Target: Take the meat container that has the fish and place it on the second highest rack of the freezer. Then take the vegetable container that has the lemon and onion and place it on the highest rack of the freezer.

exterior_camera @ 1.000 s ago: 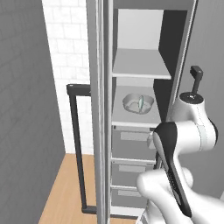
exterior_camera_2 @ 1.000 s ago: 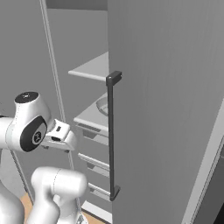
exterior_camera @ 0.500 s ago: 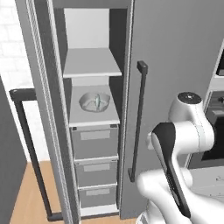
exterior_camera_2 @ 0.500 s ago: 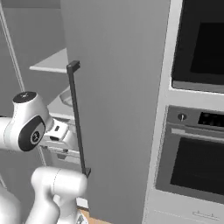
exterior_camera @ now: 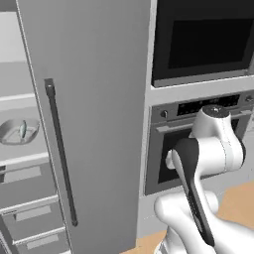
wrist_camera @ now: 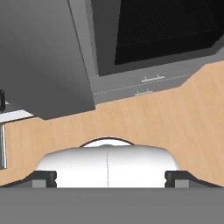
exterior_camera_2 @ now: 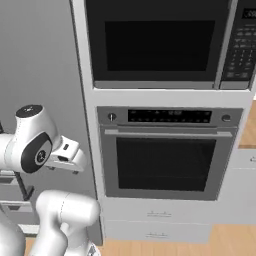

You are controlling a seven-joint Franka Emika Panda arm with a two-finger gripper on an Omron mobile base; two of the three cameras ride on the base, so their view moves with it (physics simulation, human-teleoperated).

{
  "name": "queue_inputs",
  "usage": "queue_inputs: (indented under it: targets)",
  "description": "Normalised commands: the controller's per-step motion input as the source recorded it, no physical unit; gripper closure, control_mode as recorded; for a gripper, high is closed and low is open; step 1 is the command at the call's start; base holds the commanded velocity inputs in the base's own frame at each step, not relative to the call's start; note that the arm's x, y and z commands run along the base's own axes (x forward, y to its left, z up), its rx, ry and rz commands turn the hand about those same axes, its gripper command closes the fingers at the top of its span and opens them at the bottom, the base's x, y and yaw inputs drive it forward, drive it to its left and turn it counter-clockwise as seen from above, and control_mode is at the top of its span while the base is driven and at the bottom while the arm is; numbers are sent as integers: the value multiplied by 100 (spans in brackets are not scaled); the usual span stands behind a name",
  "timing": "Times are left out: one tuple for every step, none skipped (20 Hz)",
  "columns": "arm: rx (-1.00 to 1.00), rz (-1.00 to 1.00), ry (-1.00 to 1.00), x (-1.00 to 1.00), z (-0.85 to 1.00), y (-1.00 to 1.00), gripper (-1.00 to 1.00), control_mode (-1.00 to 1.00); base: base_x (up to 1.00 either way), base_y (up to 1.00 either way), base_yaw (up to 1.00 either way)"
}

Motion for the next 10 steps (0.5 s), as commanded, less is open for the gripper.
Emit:
queue_inputs:
  targets:
    - [0,0,0,0,0,0,-100,100,0,-100,0]
    - [0,0,0,0,0,0,-100,100,3,-100,5]
    - [0,0,0,0,0,0,-100,100,12,-100,5]
    - [0,0,0,0,0,0,-100,100,12,-100,6]
    - [0,0,0,0,0,0,-100,100,6,-100,7]
    - [0,0,0,0,0,0,-100,100,0,-100,9]
    - [0,0,0,0,0,0,-100,100,0,-100,11]
    - [0,0,0,0,0,0,-100,100,0,-100,11]
    - [0,0,0,0,0,0,-100,100,0,-100,11]
    - [0,0,0,0,0,0,-100,100,0,-100,11]
